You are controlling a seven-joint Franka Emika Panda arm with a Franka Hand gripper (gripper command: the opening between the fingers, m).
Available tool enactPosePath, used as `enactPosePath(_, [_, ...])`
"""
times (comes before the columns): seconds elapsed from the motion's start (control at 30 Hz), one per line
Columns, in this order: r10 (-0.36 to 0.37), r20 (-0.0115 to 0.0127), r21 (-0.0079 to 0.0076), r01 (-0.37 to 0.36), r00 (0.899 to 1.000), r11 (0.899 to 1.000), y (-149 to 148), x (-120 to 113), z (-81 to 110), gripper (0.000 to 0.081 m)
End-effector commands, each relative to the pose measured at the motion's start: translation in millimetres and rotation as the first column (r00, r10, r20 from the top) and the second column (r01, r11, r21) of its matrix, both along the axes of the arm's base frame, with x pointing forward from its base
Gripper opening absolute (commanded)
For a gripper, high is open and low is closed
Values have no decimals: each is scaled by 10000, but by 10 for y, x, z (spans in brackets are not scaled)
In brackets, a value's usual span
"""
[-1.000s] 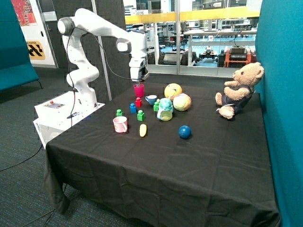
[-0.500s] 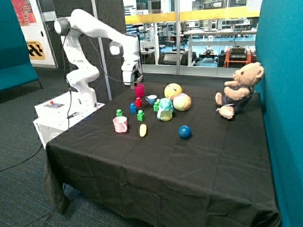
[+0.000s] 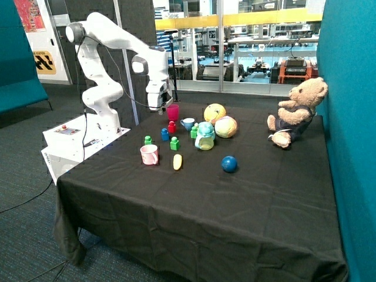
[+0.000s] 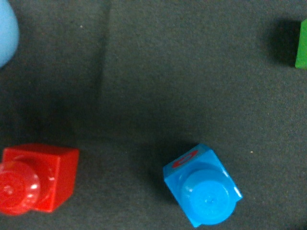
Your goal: Stack green blocks
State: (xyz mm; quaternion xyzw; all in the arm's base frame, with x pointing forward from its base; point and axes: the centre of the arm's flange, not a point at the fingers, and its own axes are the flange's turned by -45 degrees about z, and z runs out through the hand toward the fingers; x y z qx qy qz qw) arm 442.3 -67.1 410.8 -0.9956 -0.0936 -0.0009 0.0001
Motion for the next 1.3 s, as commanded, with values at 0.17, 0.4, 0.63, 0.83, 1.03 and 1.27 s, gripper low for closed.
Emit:
enactPosePath(0.17, [308,-19,-3,-308,9995,9995,16,39,-270,730])
enactPosePath(0.4, [430,-19,-3,-430,9991,9991,23,34,-347,704])
enactPosePath(0.63, [380,-19,-3,-380,9993,9993,-97,4,-385,664])
enactPosePath(0.83, [425,-19,-3,-425,9991,9991,-217,-68,-397,604])
enactPosePath(1.03, [353,-19,-3,-353,9994,9994,-348,-111,-412,572])
enactPosePath(1.27, [258,-19,-3,-258,9997,9997,-486,-175,-454,541])
